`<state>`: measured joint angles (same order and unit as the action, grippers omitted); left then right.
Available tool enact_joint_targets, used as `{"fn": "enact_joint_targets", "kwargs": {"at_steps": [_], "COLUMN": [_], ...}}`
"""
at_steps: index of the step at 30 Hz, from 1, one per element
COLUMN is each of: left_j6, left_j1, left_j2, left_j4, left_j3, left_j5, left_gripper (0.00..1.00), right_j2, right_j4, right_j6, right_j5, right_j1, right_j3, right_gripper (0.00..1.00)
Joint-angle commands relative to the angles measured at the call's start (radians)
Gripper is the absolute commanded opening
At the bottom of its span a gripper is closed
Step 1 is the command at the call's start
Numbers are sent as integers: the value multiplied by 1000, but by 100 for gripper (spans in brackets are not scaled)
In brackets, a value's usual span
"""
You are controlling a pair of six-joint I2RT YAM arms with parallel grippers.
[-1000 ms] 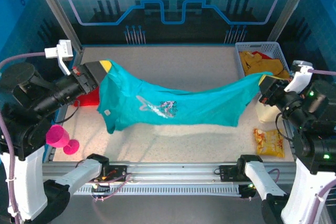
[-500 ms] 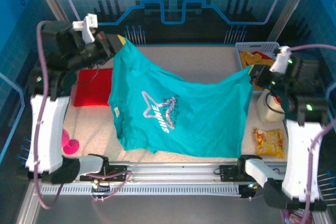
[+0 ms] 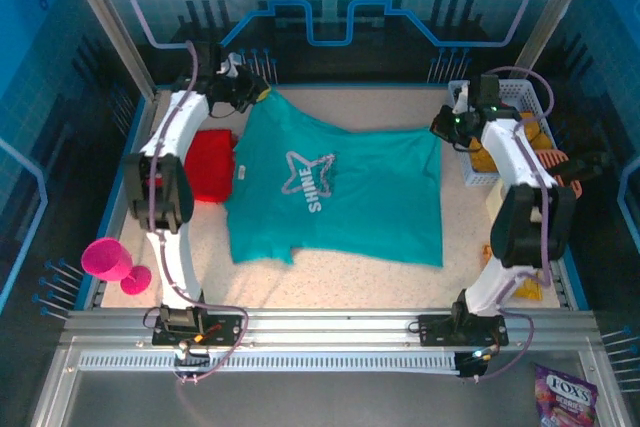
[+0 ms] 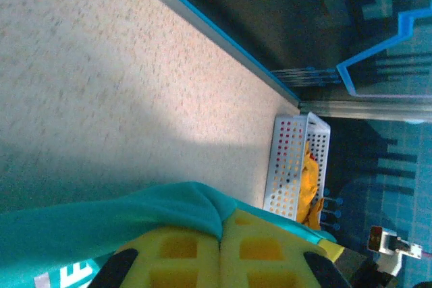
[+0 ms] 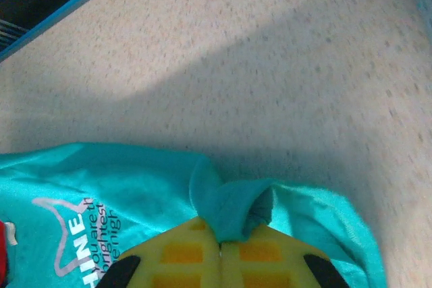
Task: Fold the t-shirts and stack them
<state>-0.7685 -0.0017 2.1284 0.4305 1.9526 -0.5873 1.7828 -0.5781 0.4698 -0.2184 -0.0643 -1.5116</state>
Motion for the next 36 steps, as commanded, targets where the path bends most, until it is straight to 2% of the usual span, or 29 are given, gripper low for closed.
{"fn": "enact_joint_targets", "kwargs": {"at_steps": [1, 6, 9, 14, 22, 31, 36], "left_j6": [-51, -77, -87, -134, -123, -179, -157], "left_j1": [9, 17, 30, 49, 68, 94, 95], "left_j2": [94, 222, 222, 86, -138, -257, -315], "left_j4": [-133, -102, -70, -154, -165, -202, -195], "left_j3": [131, 284, 260, 4, -350, -560, -660], "left_j5": [-86, -112, -126, -156, -153, -187, -167], "left_gripper": [0, 0, 0, 0, 0, 0, 0], "right_j2": [84, 223, 229, 164, 30, -45, -59], "right_j4": [115, 78, 76, 66, 82, 5, -20], "right_j6": [-16, -47, -57, -45, -19, 2, -15], "right_j5": [-16, -56, -42, -30, -30, -34, -1], "right_j1": [12, 2, -4, -15, -38, -46, -47], "right_j3": [-109, -238, -221, -109, 110, 196, 231], "right_gripper": [0, 0, 0, 0, 0, 0, 0]}}
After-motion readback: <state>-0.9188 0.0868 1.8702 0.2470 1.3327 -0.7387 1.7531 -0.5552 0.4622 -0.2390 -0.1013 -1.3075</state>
